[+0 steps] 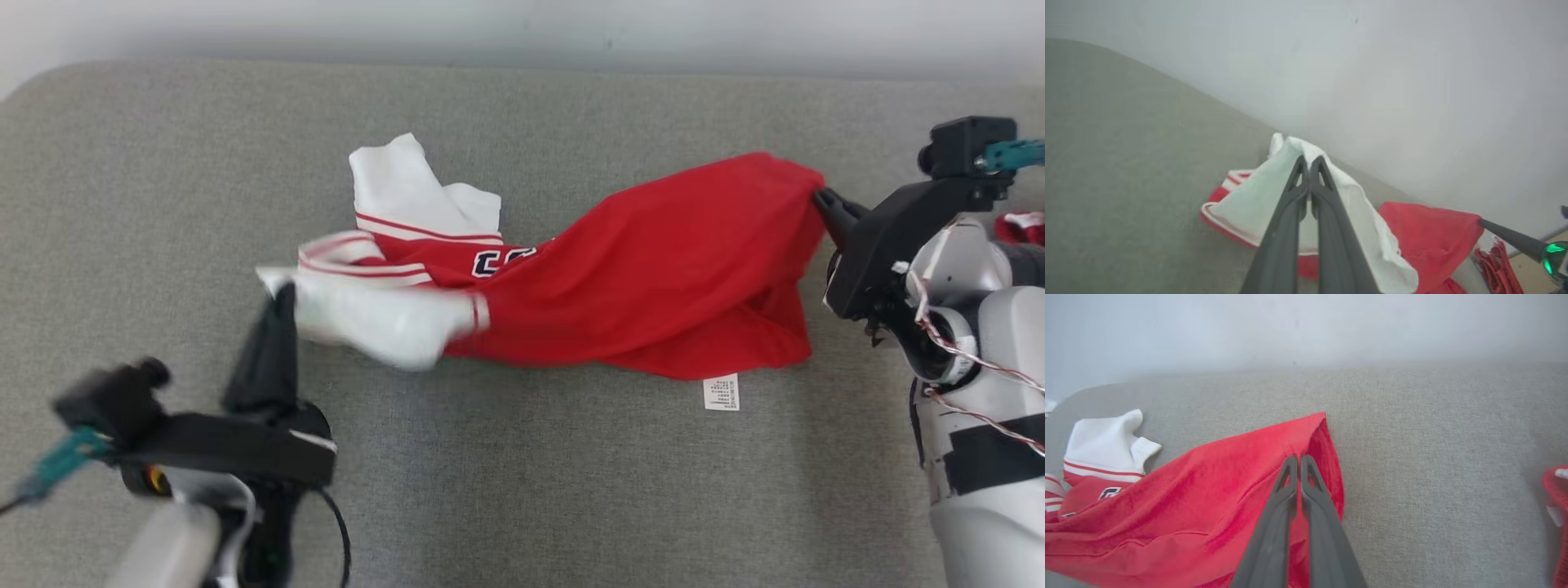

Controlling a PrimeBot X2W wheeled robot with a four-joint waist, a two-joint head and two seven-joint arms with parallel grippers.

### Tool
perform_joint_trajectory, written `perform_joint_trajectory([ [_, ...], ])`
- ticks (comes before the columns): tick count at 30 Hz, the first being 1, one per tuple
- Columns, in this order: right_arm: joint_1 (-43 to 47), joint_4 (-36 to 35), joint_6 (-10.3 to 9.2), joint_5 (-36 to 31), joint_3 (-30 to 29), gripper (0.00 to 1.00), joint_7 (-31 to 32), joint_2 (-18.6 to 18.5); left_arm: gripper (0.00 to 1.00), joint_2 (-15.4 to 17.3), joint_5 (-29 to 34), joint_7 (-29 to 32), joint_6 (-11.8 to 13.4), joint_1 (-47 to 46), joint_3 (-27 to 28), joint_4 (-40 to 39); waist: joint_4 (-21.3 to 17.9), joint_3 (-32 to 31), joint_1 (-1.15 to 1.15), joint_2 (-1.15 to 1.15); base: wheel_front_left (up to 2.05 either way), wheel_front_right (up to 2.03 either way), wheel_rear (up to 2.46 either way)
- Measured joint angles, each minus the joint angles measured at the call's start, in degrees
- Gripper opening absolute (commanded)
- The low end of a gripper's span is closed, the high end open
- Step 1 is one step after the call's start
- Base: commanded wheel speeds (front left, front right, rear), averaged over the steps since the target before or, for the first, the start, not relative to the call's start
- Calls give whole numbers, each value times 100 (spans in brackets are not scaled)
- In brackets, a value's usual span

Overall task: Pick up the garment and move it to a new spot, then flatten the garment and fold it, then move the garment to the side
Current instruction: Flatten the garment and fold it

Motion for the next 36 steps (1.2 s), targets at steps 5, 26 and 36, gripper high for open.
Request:
perform_joint_trajectory([
  [5, 126, -757, 0, 581, 91, 0, -134, -148, 0, 148, -527, 58, -457, -367, 408, -740, -87, -176, 0, 0, 0, 0, 0],
  [26, -1646, -1558, 0, 592, 237, 0, -1003, -366, 0, 951, -615, 1456, -310, -4811, 869, -397, -918, 175, 0, 0, 0, 0, 0],
  [36, -3351, -434, 0, 386, 151, 0, -1937, -32, 0, 1396, 708, 1201, -662, -6417, 310, 754, -1182, 1154, 1, 0, 0, 0, 0],
])
